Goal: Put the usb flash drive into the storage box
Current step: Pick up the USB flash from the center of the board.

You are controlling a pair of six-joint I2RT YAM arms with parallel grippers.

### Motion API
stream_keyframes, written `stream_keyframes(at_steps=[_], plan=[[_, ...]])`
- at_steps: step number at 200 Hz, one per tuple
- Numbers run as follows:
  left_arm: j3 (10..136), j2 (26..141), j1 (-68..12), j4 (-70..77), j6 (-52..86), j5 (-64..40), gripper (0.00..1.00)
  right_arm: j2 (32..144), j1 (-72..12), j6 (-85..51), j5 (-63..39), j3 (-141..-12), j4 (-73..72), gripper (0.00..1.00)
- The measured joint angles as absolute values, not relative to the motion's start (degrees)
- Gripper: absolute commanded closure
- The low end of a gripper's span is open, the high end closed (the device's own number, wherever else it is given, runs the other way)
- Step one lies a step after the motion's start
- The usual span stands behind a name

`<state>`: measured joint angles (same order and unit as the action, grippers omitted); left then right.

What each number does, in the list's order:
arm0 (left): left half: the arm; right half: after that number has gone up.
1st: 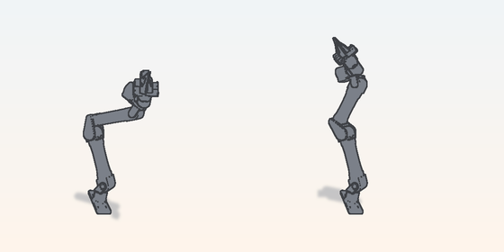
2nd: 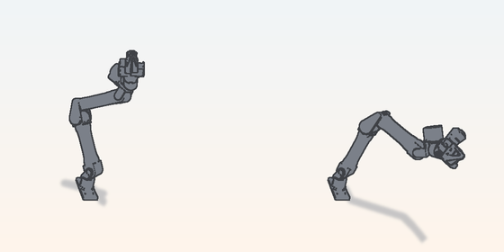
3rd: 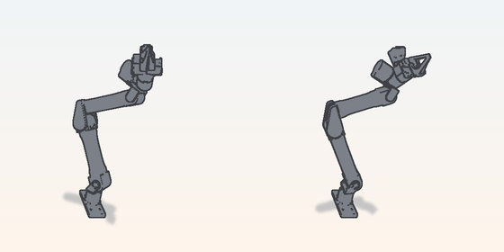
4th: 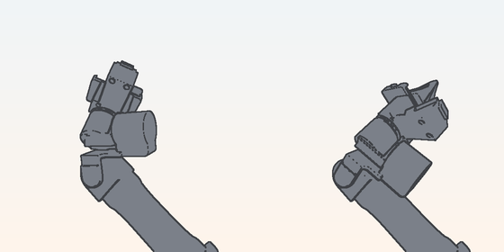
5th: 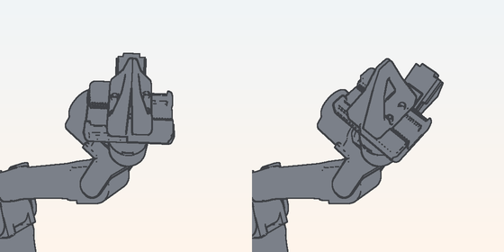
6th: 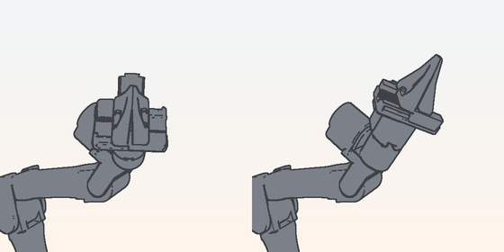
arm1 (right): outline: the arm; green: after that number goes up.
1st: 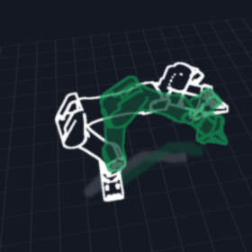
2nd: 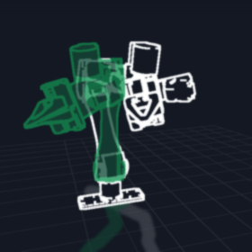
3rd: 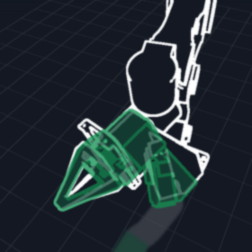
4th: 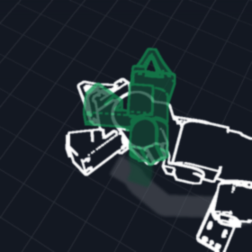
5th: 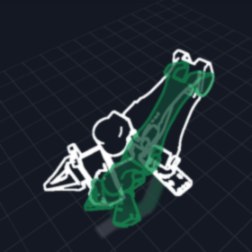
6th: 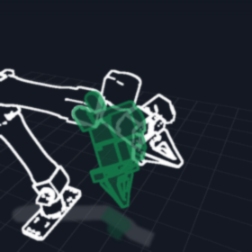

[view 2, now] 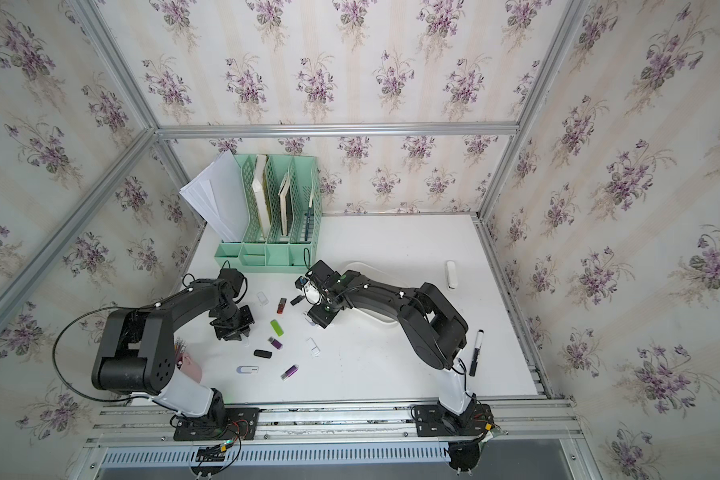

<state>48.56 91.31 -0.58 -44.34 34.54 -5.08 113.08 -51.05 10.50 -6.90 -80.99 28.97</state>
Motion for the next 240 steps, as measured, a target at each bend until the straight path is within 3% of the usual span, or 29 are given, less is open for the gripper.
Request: stream_keyframes(at_steps=[168, 240], plan=[[48.7, 90.9, -0.6, -44.6, 33.4, -5.5, 0.84, 118.0, -54.0, 12.8, -0.9, -82.7, 33.3, 0.43], [48.8, 90.9, -0.7, -44.6, 33.3, -6.0, 0.85, 118.4, -54.2, 13.0, -1.7, -82.7, 33.2, 0.62]])
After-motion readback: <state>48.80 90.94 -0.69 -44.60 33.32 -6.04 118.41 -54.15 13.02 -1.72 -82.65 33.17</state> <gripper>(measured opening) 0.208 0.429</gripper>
